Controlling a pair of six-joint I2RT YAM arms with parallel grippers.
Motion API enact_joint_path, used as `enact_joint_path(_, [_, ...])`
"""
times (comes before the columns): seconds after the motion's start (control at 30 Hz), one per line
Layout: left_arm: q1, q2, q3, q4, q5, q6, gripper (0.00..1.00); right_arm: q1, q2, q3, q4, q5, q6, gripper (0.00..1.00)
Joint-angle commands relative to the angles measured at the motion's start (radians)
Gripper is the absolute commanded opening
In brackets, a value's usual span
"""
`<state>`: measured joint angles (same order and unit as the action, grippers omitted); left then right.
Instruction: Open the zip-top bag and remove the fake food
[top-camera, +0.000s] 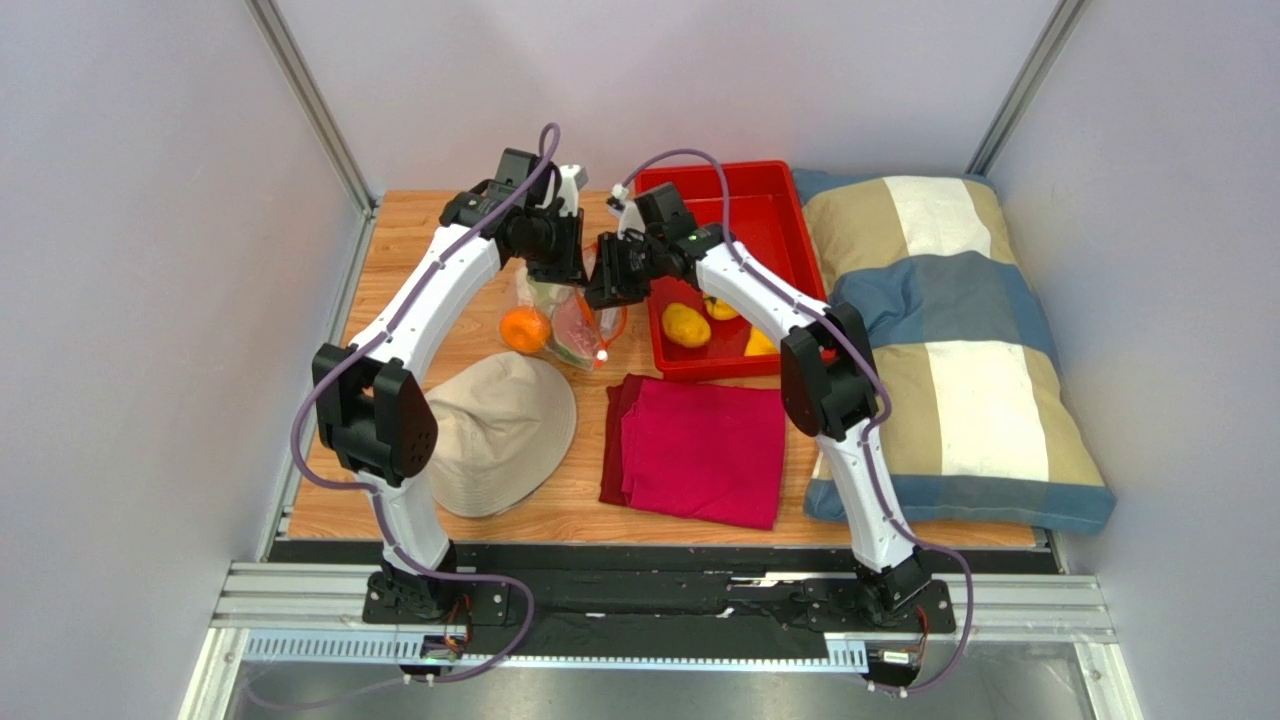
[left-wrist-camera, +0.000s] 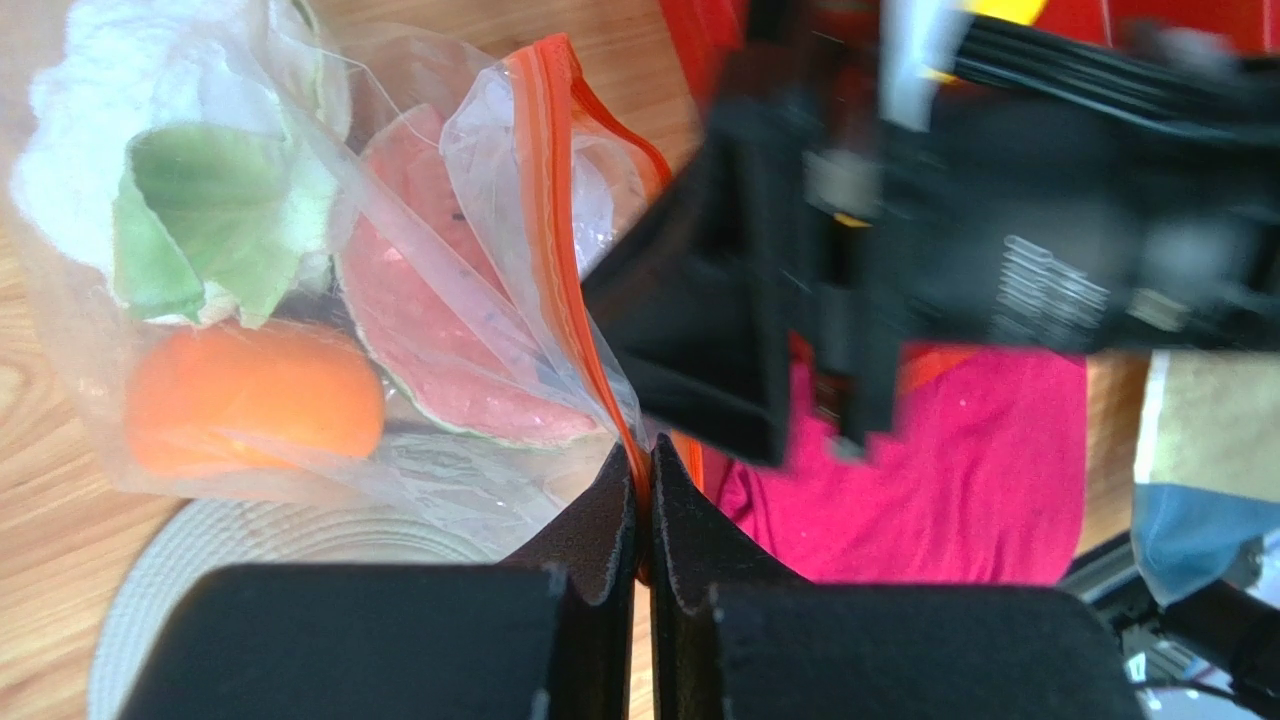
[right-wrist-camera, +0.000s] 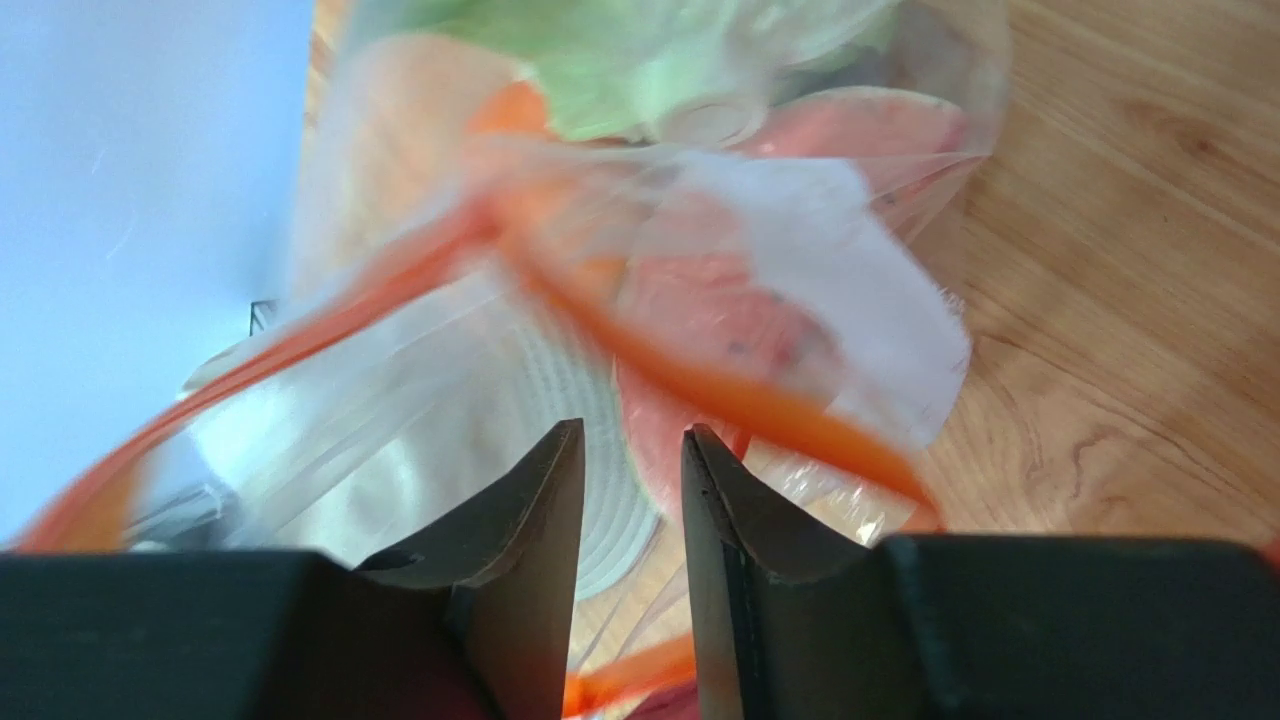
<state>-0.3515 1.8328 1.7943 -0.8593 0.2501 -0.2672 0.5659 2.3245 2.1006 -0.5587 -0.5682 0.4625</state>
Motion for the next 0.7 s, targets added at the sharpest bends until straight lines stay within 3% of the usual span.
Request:
enact_joint_path(0.0, [-0.007, -0.049, -0.009, 0.045, 0.057, -0.013, 0.0, -0.004, 0.029, -0.039, 0.103, -0.03, 0.074, 0.33])
enact_joint_path(0.27, [-0.023, -0.027, -0.006, 0.059, 0.087, -0.033, 0.0, 0.015, 0.125, 0.042, 0.066, 0.034, 0.059, 0.55])
enact_joint_path(0.53, [-0.056, 0.008, 0.023, 0.066, 0.1, -0.052, 0.0, 0.032, 0.148, -0.017, 0.141, 0.103, 0.079, 0.86])
enact_joint_path(0.6, [-0.064, 0.023, 0.028, 0.068, 0.101, -0.056, 0.0, 0.032, 0.159, -0.019, 0.166, 0.099, 0.097, 0.86])
enact_joint_path(0.67, [-0.078, 0.036, 0.036, 0.069, 0.103, -0.063, 0.0, 0.032, 0.185, -0.014, 0.177, 0.093, 0.116, 0.77])
